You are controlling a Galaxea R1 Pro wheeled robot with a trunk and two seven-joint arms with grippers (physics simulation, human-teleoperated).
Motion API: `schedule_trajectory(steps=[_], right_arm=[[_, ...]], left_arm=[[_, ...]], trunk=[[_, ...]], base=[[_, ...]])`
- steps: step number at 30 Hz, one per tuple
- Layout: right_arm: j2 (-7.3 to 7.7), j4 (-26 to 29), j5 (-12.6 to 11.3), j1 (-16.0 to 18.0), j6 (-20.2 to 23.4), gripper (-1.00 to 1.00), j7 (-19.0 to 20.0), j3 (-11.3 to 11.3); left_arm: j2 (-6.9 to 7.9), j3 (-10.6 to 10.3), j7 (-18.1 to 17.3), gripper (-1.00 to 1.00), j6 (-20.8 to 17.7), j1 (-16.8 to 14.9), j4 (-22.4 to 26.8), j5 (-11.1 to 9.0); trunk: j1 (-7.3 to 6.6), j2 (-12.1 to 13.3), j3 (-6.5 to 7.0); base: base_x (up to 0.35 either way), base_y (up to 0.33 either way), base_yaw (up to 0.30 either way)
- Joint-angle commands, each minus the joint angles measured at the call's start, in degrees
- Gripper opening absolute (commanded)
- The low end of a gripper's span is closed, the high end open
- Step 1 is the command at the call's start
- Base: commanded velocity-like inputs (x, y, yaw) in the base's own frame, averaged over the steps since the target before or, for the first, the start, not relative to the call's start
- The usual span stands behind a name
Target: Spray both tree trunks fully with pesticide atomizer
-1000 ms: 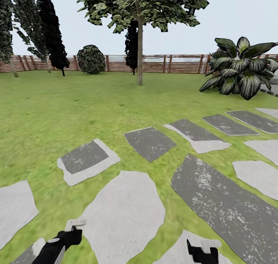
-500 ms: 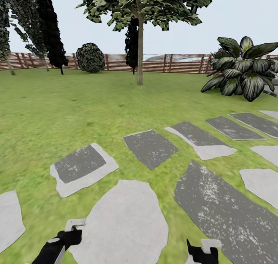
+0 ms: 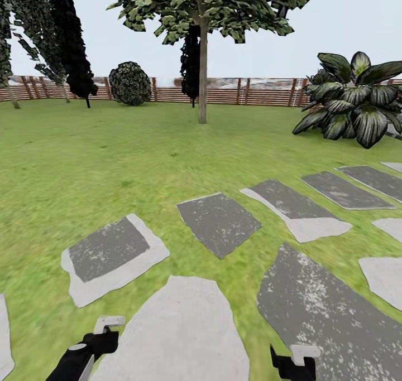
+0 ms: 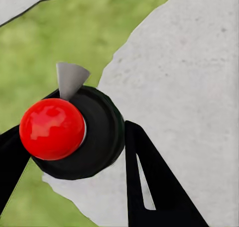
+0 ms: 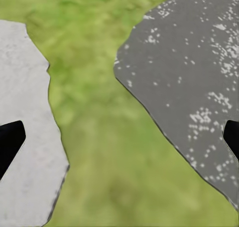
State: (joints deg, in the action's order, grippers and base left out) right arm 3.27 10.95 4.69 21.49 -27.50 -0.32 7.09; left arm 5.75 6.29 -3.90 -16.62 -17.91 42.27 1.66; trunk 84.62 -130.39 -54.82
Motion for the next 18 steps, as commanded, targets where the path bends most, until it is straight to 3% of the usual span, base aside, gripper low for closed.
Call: schedule_trajectory(steps=[1,18], right_arm=[[-0.02,-0.1,0.5,0.0,-0.2,1.00,0.0,0.4],[-0.02,-0.1,0.5,0.0,-0.2,1.00,0.0,0.4]], left_arm=[[-0.03,0.2,-0.4,-1.00,-0.3,0.0,0.1,0.2],[-0.03,0.2,-0.4,-1.00,-0.3,0.0,0.1,0.2]], trunk=[[0.02,0.0,-0.05],[0.02,0.0,-0.05]], base=[[0.344,0.000,0.000],[0.344,0.000,0.000]])
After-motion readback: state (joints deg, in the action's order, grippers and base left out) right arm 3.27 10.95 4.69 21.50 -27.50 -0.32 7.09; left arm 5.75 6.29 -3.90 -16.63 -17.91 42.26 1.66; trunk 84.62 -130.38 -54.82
